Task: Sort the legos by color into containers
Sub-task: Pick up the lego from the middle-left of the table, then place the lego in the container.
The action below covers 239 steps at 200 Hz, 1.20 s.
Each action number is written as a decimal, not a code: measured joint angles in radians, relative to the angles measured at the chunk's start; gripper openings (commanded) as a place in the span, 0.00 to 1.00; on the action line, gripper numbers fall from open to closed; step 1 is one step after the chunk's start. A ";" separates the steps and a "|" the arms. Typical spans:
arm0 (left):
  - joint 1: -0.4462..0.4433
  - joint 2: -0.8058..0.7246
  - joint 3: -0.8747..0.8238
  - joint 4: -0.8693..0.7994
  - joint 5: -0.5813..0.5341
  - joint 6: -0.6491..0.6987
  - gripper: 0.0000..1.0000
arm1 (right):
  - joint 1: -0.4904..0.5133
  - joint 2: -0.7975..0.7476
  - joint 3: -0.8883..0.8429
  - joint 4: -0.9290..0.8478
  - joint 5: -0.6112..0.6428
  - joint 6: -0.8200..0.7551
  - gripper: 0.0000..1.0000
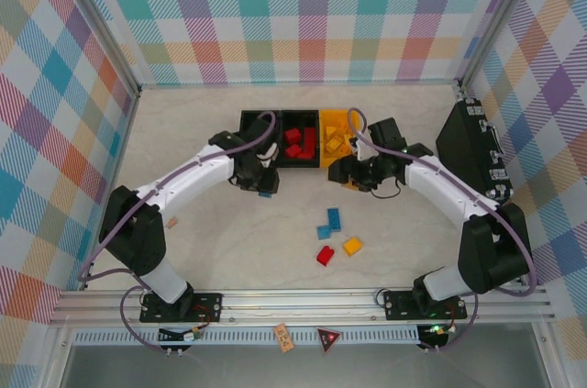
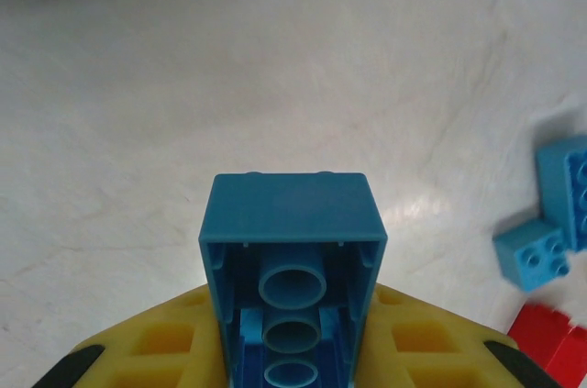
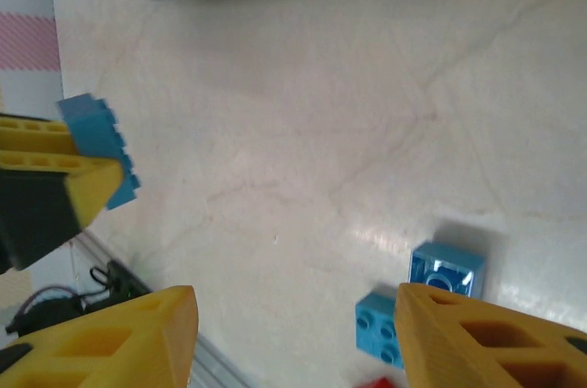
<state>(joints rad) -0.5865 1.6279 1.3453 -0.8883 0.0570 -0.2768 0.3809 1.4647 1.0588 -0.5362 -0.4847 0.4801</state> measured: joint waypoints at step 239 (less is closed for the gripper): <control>0.236 0.726 0.896 -0.109 -0.045 -0.071 0.30 | 0.032 0.230 0.254 0.020 0.224 0.085 0.60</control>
<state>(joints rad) -0.3504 2.3535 2.2414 -0.9974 0.0124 -0.3481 0.4129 1.6943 1.3125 -0.5163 -0.2604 0.5652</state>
